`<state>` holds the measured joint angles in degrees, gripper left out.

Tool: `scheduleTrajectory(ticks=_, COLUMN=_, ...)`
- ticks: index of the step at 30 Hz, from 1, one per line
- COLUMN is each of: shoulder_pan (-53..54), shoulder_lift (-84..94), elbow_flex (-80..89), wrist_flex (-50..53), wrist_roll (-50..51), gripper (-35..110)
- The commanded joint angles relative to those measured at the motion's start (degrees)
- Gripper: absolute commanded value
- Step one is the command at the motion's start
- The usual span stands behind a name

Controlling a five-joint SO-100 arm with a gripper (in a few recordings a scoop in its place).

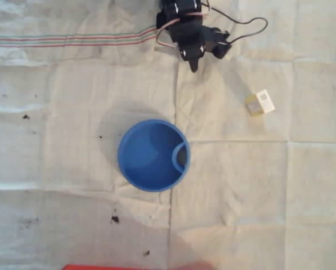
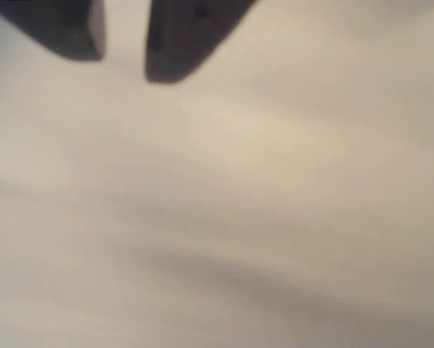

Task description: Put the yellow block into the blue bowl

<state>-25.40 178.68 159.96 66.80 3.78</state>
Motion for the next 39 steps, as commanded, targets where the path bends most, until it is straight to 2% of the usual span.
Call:
scheduleTrajectory(ticks=1, shoulder_pan=-0.1, shoulder_lift=-2.3, elbow_flex=-13.5, wrist_flex=0.1, wrist_roll=-0.3, gripper=0)
scheduleTrajectory(ticks=5, shoulder_pan=-0.3, shoulder_lift=-12.2, elbow_flex=-23.9, wrist_flex=3.2, wrist_roll=-2.9, gripper=0)
scheduleTrajectory(ticks=13, shoulder_pan=-0.4, shoulder_lift=-36.5, elbow_flex=-43.9, wrist_flex=6.2, wrist_roll=-19.1, gripper=1)
scheduleTrajectory(ticks=19, shoulder_pan=-5.6, shoulder_lift=-44.8, elbow_flex=-54.7, wrist_flex=7.0, wrist_roll=-41.1, gripper=1)
scheduleTrajectory(ticks=27, shoulder_pan=-13.4, shoulder_lift=-46.8, elbow_flex=-56.4, wrist_flex=12.9, wrist_roll=-66.5, gripper=1)
scheduleTrajectory(ticks=32, shoulder_pan=-15.3, shoulder_lift=-49.4, elbow_flex=-56.6, wrist_flex=13.6, wrist_roll=-73.4, gripper=3)
scheduleTrajectory(ticks=39, shoulder_pan=-15.5, shoulder_lift=-55.4, elbow_flex=-57.3, wrist_flex=12.8, wrist_roll=-76.5, gripper=22)
